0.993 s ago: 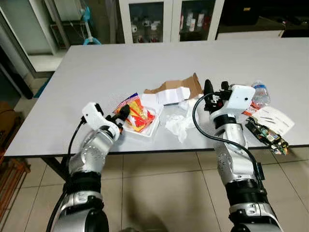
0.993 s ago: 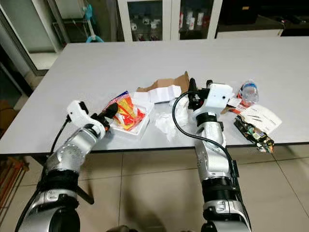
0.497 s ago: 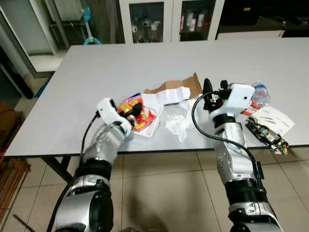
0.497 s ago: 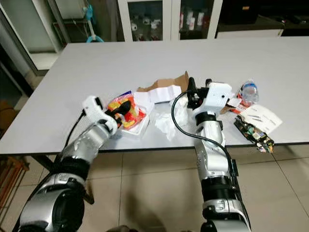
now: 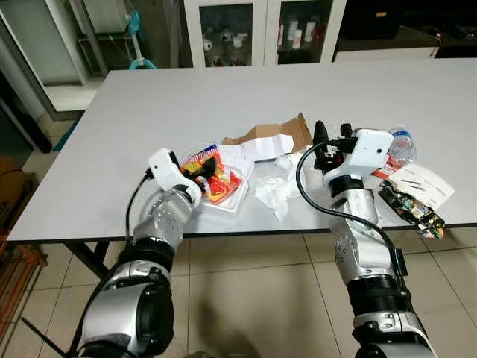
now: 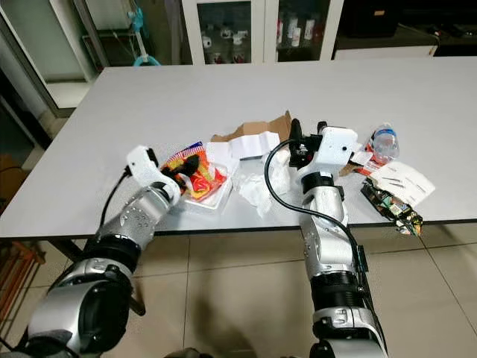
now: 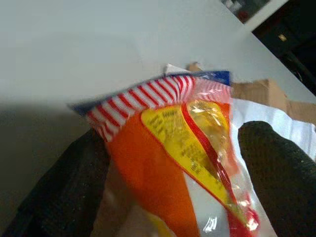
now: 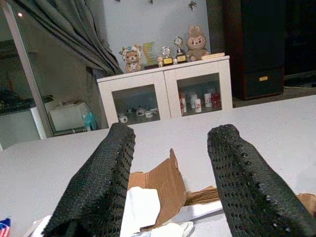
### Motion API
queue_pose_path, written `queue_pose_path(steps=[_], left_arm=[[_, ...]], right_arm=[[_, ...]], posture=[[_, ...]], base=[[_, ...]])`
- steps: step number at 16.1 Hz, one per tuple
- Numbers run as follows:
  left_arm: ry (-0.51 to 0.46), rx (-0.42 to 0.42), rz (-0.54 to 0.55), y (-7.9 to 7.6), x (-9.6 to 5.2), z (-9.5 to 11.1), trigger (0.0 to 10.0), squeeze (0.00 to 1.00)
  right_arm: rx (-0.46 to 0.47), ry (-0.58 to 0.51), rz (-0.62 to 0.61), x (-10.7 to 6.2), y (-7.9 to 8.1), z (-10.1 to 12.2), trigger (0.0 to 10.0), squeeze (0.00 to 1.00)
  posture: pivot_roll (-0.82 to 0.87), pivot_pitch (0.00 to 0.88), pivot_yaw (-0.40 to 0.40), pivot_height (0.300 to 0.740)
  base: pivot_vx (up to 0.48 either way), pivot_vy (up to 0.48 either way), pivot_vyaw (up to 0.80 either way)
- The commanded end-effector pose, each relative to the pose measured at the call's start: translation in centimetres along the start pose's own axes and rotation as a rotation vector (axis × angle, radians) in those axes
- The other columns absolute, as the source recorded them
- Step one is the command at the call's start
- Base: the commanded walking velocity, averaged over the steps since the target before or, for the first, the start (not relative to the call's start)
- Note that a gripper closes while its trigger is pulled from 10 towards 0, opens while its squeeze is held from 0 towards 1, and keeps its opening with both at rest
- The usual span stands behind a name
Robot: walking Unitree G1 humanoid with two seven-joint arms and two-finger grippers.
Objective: Picking trash to rubbish bin
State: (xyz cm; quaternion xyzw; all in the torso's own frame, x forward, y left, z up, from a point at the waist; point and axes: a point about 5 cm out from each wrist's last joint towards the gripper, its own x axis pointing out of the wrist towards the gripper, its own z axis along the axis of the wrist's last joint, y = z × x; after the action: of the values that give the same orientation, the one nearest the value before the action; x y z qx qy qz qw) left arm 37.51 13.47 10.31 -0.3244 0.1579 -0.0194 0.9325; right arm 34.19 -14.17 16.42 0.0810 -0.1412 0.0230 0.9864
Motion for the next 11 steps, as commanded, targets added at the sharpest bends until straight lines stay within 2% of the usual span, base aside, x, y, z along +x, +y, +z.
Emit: queue_pose_path(steps=[1, 3, 4, 5, 11], left_arm=[[-0.005, 0.011, 0.020, -0.05, 0.16, 0.32, 10.0, 0.00], [-0.005, 0.010, 0.025, 0.03, 0.20, 0.28, 10.0, 0.00], [0.001, 0.012, 0.032, 0.10, 0.22, 0.14, 6.7, 0.00], [0.007, 0.012, 0.036, 0.18, 0.21, -0.03, 0.0, 0.00], [0.011, 0.006, 0.037, 0.18, 0.24, -0.35, 0.0, 0.00]], right_arm=[[-0.004, 0.003, 0.015, 0.22, 0.37, 0.16, 10.0, 0.00], [-0.002, 0.004, 0.017, 0.22, 0.39, 0.14, 10.0, 0.00], [-0.001, 0.005, 0.018, 0.23, 0.39, 0.14, 10.0, 0.00], [-0.001, 0.006, 0.019, 0.23, 0.41, 0.13, 10.0, 0.00], [-0.003, 0.007, 0.019, 0.21, 0.38, 0.18, 10.0, 0.00]], posture=[[-0.04, 0.002, 0.063, 0.740], [-0.04, 0.004, 0.063, 0.740], [-0.04, 0.006, 0.063, 0.740], [-0.04, 0.006, 0.063, 0.740], [-0.04, 0.012, 0.062, 0.740]], base=[[0.000, 0.000, 0.00], [0.000, 0.000, 0.00], [0.000, 0.000, 0.00], [0.000, 0.000, 0.00], [0.000, 0.000, 0.00]])
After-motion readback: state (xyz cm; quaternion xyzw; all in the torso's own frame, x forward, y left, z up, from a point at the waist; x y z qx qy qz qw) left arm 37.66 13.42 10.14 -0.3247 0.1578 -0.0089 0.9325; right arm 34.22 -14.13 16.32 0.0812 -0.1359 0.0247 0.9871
